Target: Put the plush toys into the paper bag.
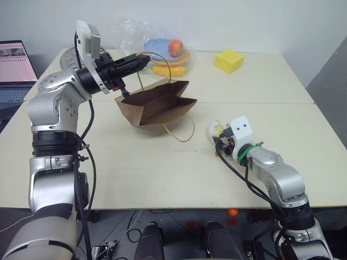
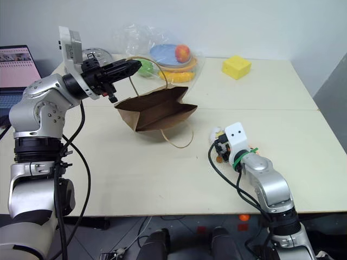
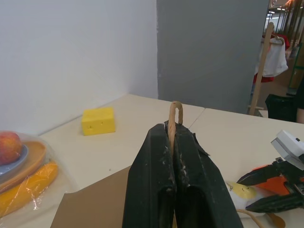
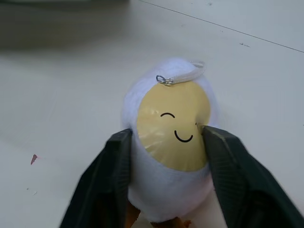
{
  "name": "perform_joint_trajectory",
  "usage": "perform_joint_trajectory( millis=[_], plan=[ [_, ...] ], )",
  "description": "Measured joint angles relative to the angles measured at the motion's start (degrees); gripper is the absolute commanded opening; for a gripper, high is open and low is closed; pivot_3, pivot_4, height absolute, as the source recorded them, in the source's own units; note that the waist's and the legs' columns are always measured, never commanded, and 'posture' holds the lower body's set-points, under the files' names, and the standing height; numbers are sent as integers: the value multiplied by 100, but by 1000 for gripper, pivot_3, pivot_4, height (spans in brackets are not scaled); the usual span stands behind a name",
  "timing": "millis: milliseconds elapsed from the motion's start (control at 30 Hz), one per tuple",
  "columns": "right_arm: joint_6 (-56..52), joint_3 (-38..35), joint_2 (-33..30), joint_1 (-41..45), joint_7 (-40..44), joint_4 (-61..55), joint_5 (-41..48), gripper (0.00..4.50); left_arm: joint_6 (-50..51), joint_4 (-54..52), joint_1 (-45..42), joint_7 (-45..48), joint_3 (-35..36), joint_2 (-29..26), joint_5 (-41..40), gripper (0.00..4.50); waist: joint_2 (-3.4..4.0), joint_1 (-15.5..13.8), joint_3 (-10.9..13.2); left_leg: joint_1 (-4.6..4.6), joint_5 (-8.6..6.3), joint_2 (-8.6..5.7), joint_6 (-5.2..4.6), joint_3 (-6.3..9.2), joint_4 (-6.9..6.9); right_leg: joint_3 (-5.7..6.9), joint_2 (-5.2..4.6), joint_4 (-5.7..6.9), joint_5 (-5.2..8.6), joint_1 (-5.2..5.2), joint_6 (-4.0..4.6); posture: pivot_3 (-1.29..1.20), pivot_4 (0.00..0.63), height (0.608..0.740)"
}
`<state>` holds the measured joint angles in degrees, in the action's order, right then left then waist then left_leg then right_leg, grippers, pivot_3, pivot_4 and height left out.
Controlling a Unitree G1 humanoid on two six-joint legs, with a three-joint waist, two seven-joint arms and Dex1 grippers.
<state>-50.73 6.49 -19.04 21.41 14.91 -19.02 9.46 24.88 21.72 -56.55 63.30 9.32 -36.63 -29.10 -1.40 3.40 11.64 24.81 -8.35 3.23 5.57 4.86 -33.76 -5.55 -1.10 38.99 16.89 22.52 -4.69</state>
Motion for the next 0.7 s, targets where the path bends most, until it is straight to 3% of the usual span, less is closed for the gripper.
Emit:
perform_joint_trajectory(
  millis=[133, 300, 467, 700],
  plan=[
    [178, 12, -15, -3, 37, 96, -55, 25, 43, -113, 44, -8, 0, -1, -2, 0, 0, 0, 0, 0, 0, 0, 0, 0, 0, 0, 0, 0, 0, 0, 0, 0, 150, 740],
    [333, -141, -119, 107, 474, 89, 203, 25, 77, -120, 47, -9, 1, -2, -2, 0, 0, -1, 1, 0, 0, 0, 0, 0, 0, 0, 0, 0, 1, 0, -2, 0, 150, 740],
    [-128, -501, -390, 813, 1113, -537, 1013, 25, 77, -124, 54, -5, 0, 0, -2, 0, 0, 4, 1, 0, 0, 1, 0, 3, 1, 3, 0, 0, 1, 0, -1, 0, 150, 740],
    [-799, -472, -296, 1641, 1100, -584, 1365, 25, 64, -123, 73, 0, 2, 50, -2, 0, 0, 1, 1, 0, 0, 1, 0, 2, 0, 3, 0, 0, -3, 0, 5, 0, 150, 740]
  ],
)
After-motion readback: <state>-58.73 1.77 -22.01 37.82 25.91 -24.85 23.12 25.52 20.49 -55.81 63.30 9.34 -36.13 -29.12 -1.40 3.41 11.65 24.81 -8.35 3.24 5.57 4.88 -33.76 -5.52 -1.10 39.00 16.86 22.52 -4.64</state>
